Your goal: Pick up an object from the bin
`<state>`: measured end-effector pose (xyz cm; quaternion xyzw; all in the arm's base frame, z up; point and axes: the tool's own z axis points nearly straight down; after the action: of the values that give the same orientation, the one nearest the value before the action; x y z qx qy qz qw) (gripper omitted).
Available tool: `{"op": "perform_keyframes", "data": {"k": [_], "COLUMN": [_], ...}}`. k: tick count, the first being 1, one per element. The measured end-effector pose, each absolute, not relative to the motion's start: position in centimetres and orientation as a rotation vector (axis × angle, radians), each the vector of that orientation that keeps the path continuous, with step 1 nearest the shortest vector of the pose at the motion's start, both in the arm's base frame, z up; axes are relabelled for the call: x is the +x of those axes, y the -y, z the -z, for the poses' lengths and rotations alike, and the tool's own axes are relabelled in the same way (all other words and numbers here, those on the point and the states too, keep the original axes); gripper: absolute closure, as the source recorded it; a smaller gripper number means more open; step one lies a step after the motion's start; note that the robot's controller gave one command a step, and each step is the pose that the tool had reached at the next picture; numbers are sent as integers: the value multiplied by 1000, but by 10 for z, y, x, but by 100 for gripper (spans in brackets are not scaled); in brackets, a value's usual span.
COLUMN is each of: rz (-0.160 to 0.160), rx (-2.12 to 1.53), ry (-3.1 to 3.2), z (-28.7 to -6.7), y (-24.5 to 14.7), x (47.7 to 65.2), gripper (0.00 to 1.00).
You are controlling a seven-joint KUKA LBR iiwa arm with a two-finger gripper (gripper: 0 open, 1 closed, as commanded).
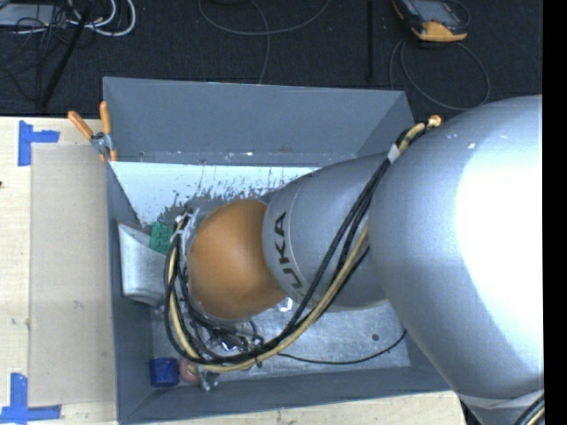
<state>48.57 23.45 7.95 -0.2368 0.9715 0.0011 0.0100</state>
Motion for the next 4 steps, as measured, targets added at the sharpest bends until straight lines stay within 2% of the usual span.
{"op": "perform_keyframes", "data": {"k": [1, 2, 3, 4], "rz": [-5, -1, 0, -5], "rx": [-873, -1127, -1270, -1264], "ry": [-3003, -2936, -2861, -2863], "z": [-78, -88, -72, -74], "y": [-239, -227, -222, -224], "x": [488, 511, 490, 489], "gripper": [0, 0, 0, 100]}}
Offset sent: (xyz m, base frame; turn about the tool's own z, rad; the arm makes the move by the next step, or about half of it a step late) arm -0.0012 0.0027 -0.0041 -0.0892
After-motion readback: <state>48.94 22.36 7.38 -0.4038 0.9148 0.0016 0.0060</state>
